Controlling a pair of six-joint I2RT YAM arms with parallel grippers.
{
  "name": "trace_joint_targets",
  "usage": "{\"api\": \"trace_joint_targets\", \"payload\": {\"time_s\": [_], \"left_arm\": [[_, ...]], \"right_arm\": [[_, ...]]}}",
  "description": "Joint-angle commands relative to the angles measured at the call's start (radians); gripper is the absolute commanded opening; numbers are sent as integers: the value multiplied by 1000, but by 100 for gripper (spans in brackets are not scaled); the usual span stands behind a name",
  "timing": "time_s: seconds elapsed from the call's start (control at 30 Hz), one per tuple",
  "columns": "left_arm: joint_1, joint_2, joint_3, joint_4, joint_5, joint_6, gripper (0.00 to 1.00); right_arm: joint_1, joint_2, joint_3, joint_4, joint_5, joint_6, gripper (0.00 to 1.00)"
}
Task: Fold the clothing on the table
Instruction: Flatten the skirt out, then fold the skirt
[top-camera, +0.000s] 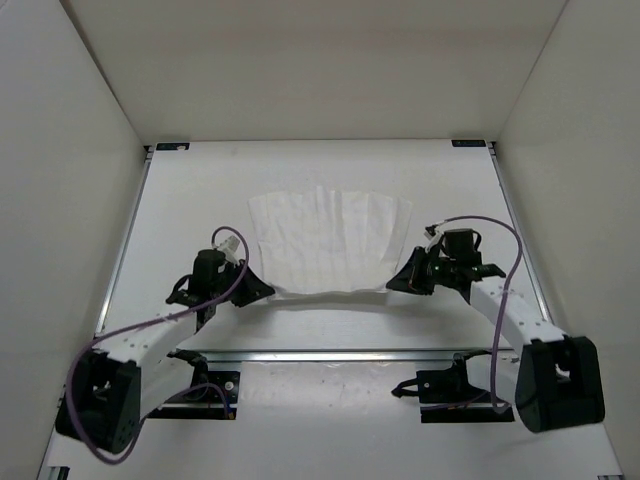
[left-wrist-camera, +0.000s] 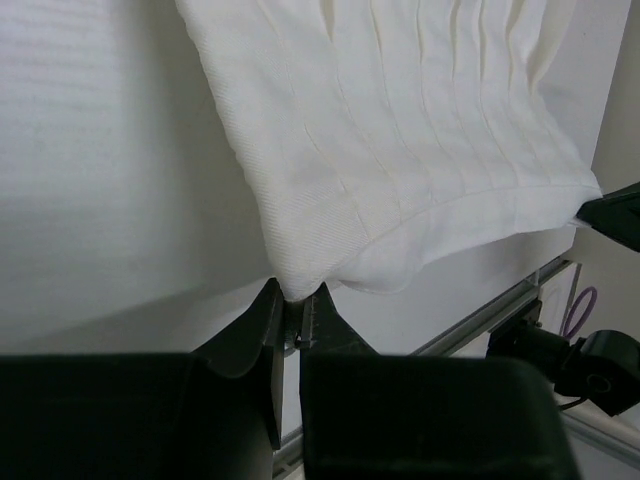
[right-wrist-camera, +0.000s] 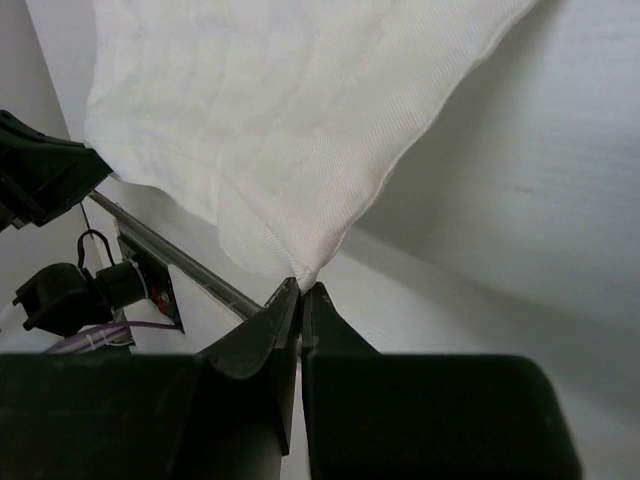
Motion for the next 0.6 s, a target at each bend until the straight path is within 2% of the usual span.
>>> {"api": "trace_joint_targets", "payload": {"time_s": [0.0, 0.13, 0.33, 0.43, 0.57], "left_arm": [[-36, -151, -52, -97, -91, -43, 0], [-25, -362, -69, -271, -76, -43, 0], [-59, -662, -92, -462, -22, -124, 0], [-93, -761, -84, -531, -5, -171, 0], [-67, -808, -25, -641, -16, -134, 0]], "right_arm": [[-14, -122, -89, -70, 26, 17, 0], [-27, -242, -131, -199, 4, -20, 0], [-35, -563, -209, -328, -89, 1, 0], [-37, -707, -169, -472, -130, 29, 0], [-5, -770, -91, -578, -106, 58, 0]]}}
